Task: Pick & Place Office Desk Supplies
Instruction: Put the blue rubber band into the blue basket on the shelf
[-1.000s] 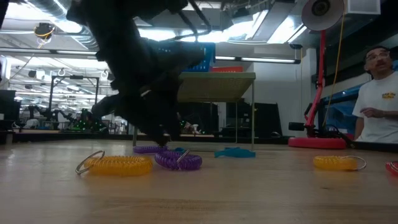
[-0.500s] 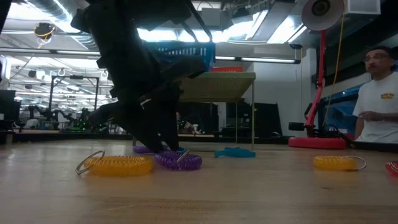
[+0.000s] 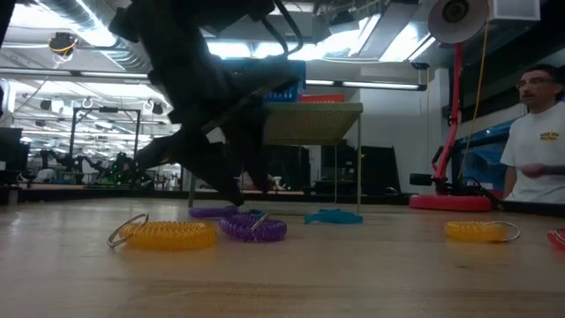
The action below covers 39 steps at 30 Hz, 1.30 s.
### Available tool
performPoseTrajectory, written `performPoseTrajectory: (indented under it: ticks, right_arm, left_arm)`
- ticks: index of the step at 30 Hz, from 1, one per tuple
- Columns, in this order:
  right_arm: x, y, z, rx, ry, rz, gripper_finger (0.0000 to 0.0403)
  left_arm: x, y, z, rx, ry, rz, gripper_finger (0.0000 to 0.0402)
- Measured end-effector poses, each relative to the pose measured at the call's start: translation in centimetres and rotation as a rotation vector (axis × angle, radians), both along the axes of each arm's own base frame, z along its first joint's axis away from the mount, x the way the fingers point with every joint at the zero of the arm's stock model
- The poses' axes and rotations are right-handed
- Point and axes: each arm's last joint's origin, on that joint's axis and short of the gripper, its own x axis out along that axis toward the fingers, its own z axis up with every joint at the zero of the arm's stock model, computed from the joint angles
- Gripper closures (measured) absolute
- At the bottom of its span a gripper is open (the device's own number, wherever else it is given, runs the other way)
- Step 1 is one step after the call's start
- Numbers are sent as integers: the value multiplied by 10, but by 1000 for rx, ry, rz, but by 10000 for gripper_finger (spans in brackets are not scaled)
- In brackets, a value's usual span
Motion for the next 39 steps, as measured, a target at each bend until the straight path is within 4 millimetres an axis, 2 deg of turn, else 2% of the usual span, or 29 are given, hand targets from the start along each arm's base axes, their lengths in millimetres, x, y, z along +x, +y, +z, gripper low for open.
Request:
performPoseTrajectory:
  ticks: [6, 19, 24, 30, 35, 39]
  right_arm:
    - [0, 0, 0, 1, 4, 9, 275]
    - [0, 1, 0, -1, 5, 20, 275]
    - [0, 1, 0, -1, 4, 20, 275]
    - [0, 1, 0, -1, 4, 20, 275]
    - [0, 1, 0, -1, 4, 20, 275]
    - [0, 1, 0, -3, 4, 25, 275]
  left_arm:
    - [0, 3, 1, -4, 4, 20, 231]
    - [2, 3, -14, -43, 59, 8, 233]
    - [2, 3, -22, -53, 92, -1, 265]
    - [4, 0, -43, -116, 157, -32, 298]
    - [5, -1, -45, -114, 153, -67, 321]
    - [5, -2, -46, -108, 154, -89, 359]
